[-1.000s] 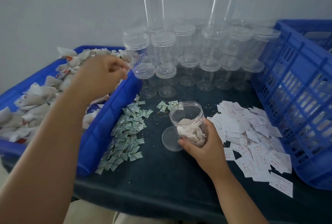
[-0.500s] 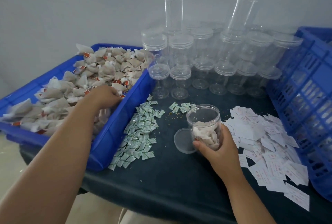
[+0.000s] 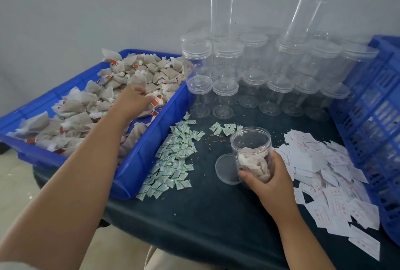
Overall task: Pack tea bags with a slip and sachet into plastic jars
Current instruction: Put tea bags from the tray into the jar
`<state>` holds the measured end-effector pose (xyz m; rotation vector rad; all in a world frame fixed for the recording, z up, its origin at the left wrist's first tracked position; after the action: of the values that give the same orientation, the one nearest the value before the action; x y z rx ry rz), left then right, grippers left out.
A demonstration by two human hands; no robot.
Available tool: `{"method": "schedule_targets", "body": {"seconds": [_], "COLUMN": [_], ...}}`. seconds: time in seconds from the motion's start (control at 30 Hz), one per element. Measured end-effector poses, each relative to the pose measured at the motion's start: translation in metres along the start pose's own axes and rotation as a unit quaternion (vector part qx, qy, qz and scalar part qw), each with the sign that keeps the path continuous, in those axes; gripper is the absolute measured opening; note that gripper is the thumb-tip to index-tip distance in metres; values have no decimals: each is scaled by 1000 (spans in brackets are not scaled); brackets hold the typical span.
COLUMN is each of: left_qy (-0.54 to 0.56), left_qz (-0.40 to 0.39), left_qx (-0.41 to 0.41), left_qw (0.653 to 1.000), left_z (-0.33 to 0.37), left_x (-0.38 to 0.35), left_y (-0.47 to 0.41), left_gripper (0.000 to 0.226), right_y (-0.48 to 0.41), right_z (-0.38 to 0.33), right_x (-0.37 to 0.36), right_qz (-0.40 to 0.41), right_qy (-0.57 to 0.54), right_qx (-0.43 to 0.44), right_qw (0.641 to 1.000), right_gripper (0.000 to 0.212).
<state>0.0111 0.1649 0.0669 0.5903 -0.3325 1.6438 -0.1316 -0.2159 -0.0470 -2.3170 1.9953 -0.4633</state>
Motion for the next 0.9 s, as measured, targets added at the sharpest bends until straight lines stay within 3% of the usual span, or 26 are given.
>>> {"method": "schedule_targets", "body": {"seconds": [0.07, 0.17, 0.23, 0.3, 0.4, 0.6, 0.77, 0.83, 0.9], "left_qy": [68, 131, 129, 75, 57, -41, -147, -234, -292], "left_qz": [19, 43, 47, 39, -50, -184, -202, -243, -331], "left_qx": [-25, -53, -78, -135, -220, -277, -280, -298, -277], "left_qw": [997, 989, 987, 987, 972, 942, 927, 893, 853], "left_z": [3, 15, 33, 62, 105, 135, 130, 129, 121], "left_x": [2, 5, 5, 1, -27, -121, -154, -156, -163], "left_y": [1, 12, 28, 46, 76, 120, 127, 128, 129], "left_gripper": [11, 25, 37, 30, 9, 8, 20, 31, 46], "right_y": [0, 0, 0, 0, 0, 2, 4, 4, 4], "right_z": [-1, 1, 0, -1, -3, -9, -10, -7, -4], "right_x": [0, 0, -1, -2, -1, 0, 1, 2, 2], "right_qz": [3, -4, -5, -3, 0, 6, 26, 31, 32], "right_qy": [0, -5, -12, -10, -12, -16, -16, -19, -22], "right_qx": [0, -4, -5, -4, -8, 0, -11, -17, -20], "right_qw": [1000, 1000, 1000, 1000, 1000, 1000, 999, 999, 999], "right_gripper": [63, 65, 66, 65, 65, 65, 69, 75, 77]}}
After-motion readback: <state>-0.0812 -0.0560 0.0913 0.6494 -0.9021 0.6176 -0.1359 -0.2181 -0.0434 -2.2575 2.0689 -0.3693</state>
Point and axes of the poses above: each hand's wrist, its own y-axis away from the middle knuckle, its own x-axis out of the back of the hand, z = x × y, the point moved 2 cm from there along -y, towards the middle knuckle, and after that the axes turned 14 degrees about -z, right-handed, at the moved point
